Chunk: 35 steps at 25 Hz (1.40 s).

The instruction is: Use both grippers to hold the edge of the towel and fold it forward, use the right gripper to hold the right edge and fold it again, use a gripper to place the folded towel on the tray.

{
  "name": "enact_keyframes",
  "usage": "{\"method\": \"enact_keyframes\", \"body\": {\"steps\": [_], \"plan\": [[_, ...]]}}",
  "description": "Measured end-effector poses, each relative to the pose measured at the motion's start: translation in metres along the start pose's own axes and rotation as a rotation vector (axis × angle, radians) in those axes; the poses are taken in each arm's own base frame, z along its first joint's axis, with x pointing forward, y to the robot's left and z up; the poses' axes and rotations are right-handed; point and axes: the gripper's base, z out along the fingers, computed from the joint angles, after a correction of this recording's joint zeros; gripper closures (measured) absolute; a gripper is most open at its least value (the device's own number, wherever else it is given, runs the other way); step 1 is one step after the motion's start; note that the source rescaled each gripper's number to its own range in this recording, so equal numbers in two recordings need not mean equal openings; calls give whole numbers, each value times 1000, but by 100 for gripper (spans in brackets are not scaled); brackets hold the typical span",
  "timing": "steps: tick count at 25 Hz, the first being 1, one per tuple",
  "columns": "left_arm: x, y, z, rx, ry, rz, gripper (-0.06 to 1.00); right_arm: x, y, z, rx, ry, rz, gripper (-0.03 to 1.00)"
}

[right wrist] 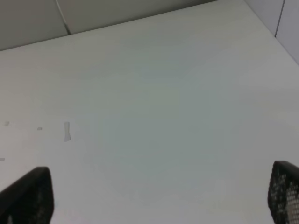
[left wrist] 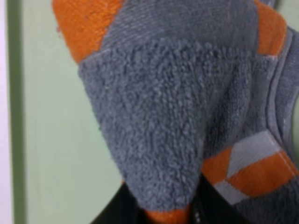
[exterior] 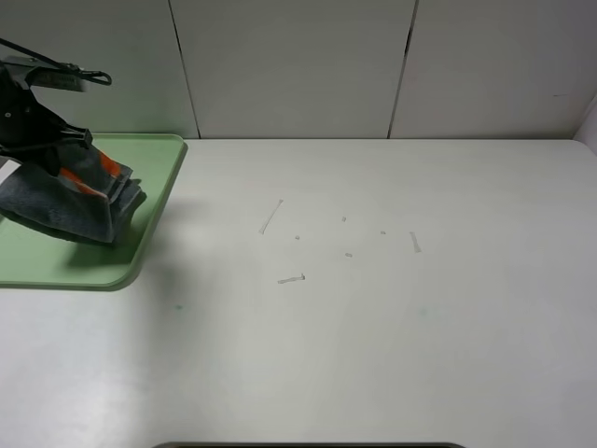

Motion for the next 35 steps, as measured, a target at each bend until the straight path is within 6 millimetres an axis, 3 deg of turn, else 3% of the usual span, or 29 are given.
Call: {"method": "enact_keyframes", "body": {"steps": [8,10,13,16,24,31,35], "plan": [[0,0,0,-1,0,4,81,0,0,0,0,0,0,-3],[0,0,0,-1,-3,51,58,0,0,0,0,0,0,-3],[0,0,0,-1,-3,92,14,0,0,0,0,0,0,-3],[0,0,0,-1,-3,92,-1,0,0,0,0,0,0,-3],[0,1,-1,-1,-7,91,-6,0,0,0,0,0,0,-3],[0,3,-26,-7,-57,89,-6,0,0,0,0,0,0,-3],[13,-2,-38,0,-59,138,-6,0,0,0,0,0,0,-3]]}}
